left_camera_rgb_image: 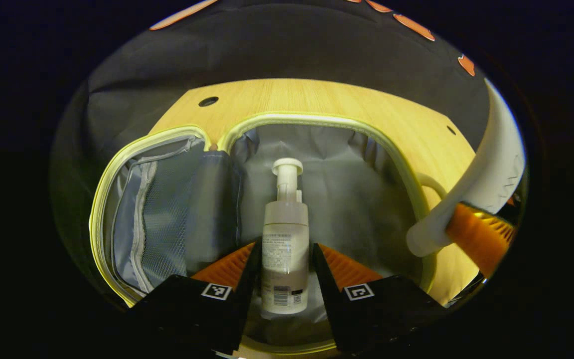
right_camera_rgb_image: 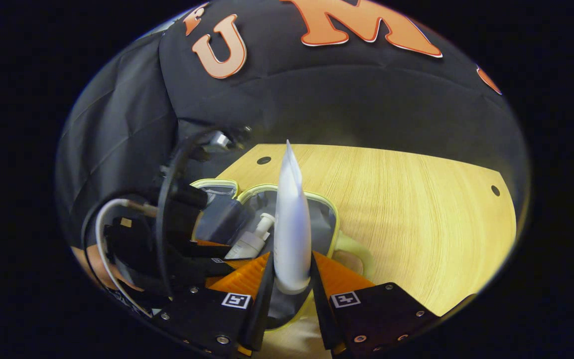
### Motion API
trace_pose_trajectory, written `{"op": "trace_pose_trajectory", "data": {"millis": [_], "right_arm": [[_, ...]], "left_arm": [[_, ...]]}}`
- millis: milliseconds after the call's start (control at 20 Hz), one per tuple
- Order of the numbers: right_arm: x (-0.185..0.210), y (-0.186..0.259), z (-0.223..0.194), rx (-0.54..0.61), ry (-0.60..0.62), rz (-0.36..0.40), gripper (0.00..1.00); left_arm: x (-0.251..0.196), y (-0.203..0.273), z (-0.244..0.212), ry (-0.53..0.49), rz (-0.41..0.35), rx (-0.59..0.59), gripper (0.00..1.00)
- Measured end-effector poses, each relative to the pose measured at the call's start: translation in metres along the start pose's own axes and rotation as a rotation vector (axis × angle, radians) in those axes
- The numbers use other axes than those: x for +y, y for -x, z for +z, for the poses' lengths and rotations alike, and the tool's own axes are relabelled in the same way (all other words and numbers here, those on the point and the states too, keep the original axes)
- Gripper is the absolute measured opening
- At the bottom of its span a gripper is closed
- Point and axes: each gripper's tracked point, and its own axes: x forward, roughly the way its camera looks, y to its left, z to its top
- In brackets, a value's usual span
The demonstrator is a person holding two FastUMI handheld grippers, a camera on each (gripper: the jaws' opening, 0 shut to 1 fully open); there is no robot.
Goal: First open the suitcase, pack the skin care products into it, and then close the suitcase.
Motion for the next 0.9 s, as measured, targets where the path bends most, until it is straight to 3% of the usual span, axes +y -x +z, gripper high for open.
{"op": "trace_pose_trajectory", "data": {"millis": [100,150,200,450,800,850,900], "right_arm": [[0.003,-0.004,-0.006,0.023,-0.007,0.012,0.45],[0.005,-0.007,-0.011,0.043,-0.009,0.023,0.39],[0.009,-0.009,-0.017,0.063,-0.016,0.036,0.44],[0.024,-0.03,-0.042,0.17,-0.042,0.065,0.45],[0.024,-0.057,-0.053,0.271,-0.162,0.027,0.45],[0.018,-0.06,-0.055,0.272,-0.179,-0.006,0.43],[0.013,-0.065,-0.057,0.277,-0.188,-0.035,0.35]], "left_arm": [[0.002,0.022,0.013,0.016,-0.011,-0.07,0.8],[0.007,0.03,0.018,0.034,-0.01,-0.099,0.81],[0.014,0.04,0.024,0.059,-0.002,-0.128,0.82],[0.067,0.078,0.039,0.167,0.042,-0.253,0.96],[0.151,0.12,0.027,0.278,0.18,-0.318,0.97],[0.16,0.12,0.023,0.305,0.191,-0.318,0.97],[0.17,0.121,0.019,0.33,0.205,-0.321,0.97]]}}
